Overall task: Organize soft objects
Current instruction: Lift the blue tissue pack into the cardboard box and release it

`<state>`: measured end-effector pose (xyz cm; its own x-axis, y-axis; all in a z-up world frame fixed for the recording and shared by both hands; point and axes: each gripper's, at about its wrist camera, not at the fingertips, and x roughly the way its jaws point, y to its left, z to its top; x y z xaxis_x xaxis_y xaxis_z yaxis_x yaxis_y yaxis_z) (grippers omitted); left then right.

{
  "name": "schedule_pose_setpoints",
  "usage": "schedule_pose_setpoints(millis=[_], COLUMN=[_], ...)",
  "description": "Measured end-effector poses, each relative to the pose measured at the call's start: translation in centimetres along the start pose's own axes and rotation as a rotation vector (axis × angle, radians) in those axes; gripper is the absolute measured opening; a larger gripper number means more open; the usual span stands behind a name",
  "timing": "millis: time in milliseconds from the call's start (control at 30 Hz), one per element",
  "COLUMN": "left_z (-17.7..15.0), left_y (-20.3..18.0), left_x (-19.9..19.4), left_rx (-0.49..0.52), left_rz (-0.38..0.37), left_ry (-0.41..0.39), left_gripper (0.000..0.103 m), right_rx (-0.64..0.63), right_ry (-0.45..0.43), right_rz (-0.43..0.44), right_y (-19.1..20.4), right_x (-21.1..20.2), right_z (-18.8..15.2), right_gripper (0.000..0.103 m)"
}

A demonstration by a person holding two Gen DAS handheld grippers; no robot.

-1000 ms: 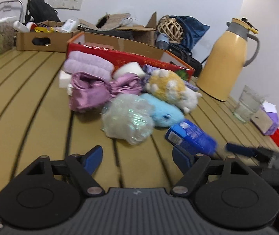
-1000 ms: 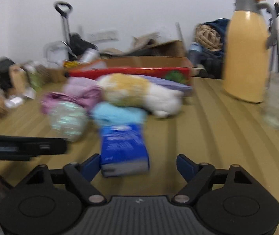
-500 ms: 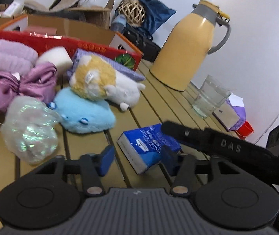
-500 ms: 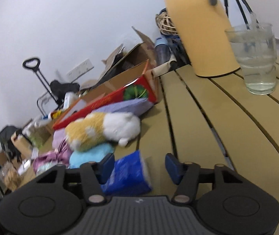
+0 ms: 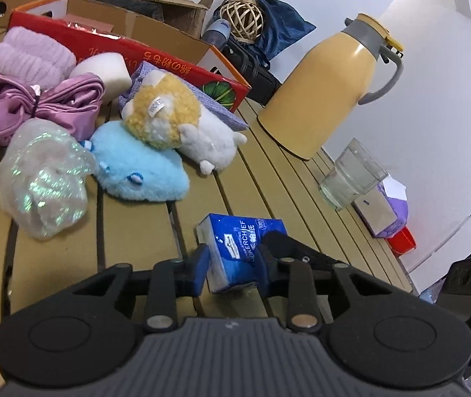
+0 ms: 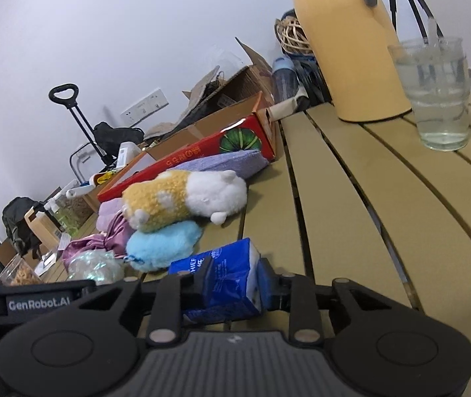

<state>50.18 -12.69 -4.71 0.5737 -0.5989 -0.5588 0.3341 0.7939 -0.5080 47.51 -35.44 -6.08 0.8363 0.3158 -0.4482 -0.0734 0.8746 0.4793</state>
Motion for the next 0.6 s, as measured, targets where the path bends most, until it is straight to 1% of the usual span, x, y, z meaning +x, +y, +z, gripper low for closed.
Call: schedule_pose_setpoints(millis=[100, 167, 233, 300, 333, 400, 467, 500, 567, 600], left_z=[0.2, 1.6, 4.2, 8.4, 10.6, 15.0, 20.0, 22.4, 26.2, 27.6], left_y=[-0.8, -1.9, -2.4, -2.2, -1.8, -0.6, 1.2, 2.4, 4.5, 5.9], left_x=[-2.1, -4.3, -6.0, -7.0, -6.9, -6.0, -3.7, -2.4, 0.5, 2.0], left_rx=[0.008, 0.051, 0.069, 0.071, 0.069, 0.068, 0.058, 0.036, 0.037, 0.015], left_rz=[-0.012, -0.008, -0.005, -0.01, -0.007, 0.017, 0.045, 0.06, 0.098, 0.114], left_ry=[-0.012, -0.041, -0.09, -0.138, -0.157, -0.171, -0.152, -0.142, -0.139, -0.131], left_gripper=[0.029, 0.029, 0.029, 0.03, 0.03, 0.03, 0.029, 0.029, 0.029, 0.029], right_rx=[0.012, 0.02, -0.023, -0.064, -0.088, -0.088, -0.056, -0.04, 0.008, 0.034], right_ry=[-0.031, -0.042, -0.088, -0.131, -0.143, -0.132, -0.079, -0.06, 0.01, 0.037], right_rz=[0.018, 0.036, 0.078, 0.109, 0.128, 0.161, 0.179, 0.178, 0.187, 0.187], right_y=[0.8, 2.0, 4.0, 5.9, 6.7, 7.4, 7.7, 7.8, 7.8, 7.7], right_x=[-2.2, -3.5, -4.4, -3.7, -2.6, 0.7, 5.7, 7.9, 13.5, 16.1], right_z=[0.3, 1.5, 3.5, 6.5, 8.5, 12.3, 16.7, 18.4, 22.0, 23.3], right_gripper=[0.023, 0.023, 0.023, 0.023, 0.023, 0.022, 0.022, 0.022, 0.022, 0.022])
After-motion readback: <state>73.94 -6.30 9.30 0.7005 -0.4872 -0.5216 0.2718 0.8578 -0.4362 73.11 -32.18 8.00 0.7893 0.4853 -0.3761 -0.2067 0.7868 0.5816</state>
